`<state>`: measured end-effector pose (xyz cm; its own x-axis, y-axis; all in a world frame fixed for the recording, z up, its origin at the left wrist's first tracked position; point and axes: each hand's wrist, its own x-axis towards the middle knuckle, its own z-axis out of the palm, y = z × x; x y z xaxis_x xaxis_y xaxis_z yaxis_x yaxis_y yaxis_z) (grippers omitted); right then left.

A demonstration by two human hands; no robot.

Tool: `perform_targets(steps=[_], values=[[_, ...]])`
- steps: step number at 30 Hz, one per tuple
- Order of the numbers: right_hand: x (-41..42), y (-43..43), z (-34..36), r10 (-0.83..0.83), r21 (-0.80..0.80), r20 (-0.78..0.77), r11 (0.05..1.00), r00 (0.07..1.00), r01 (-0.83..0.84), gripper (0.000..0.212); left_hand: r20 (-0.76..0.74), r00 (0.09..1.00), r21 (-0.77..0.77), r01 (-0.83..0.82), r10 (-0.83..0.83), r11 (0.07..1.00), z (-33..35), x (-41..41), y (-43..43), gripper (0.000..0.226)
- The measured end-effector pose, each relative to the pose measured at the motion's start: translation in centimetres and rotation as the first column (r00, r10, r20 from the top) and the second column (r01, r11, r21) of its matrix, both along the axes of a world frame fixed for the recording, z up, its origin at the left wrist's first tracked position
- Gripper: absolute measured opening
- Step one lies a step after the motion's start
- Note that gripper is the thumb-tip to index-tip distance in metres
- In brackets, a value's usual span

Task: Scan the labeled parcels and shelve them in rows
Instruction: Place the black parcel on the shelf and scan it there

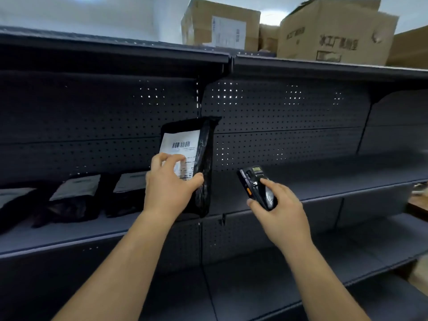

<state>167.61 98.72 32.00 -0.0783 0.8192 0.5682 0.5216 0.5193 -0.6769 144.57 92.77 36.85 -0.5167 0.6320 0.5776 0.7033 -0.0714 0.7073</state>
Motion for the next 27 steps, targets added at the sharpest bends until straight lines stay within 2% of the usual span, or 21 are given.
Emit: perform_targets(steps=[5, 11, 16, 20, 23, 27], values=[[-1.6, 5.0, -0.3, 0.094, 0.019, 0.092, 0.995, 0.991, -0.096, 0.054, 0.016, 0.998, -0.115, -0.065, 0.067, 0.991, -0.1, -0.2, 4.9, 0.058], [-2.8, 9.4, -0.8, 0.215, -0.003, 0.098, 0.977, 0.972, -0.215, 0.055, -0.003, 0.984, -0.292, -0.171, 0.178, 0.941, -0.6, -0.2, 8.2, 0.073], [-3.9, 12.2, -0.8, 0.313, -0.003, 0.111, 0.949, 0.943, -0.315, 0.056, -0.065, 0.955, -0.464, -0.286, 0.290, 0.838, -0.6, 0.3, 10.1, 0.074], [-3.9, 13.9, -1.1, 0.359, -0.015, 0.107, 0.933, 0.927, -0.359, 0.055, -0.181, 0.922, -0.603, -0.379, 0.343, 0.702, -0.7, 1.9, 11.8, 0.082], [-3.5, 15.4, -1.2, 0.379, -0.026, 0.103, 0.925, 0.920, -0.378, 0.055, -0.258, 0.896, -0.651, -0.438, 0.362, 0.621, -1.1, 2.4, 12.4, 0.082], [-3.2, 17.1, -1.6, 0.399, -0.027, 0.101, 0.917, 0.911, -0.399, 0.055, -0.306, 0.883, -0.668, -0.465, 0.355, 0.581, -1.6, 2.7, 11.6, 0.077]])
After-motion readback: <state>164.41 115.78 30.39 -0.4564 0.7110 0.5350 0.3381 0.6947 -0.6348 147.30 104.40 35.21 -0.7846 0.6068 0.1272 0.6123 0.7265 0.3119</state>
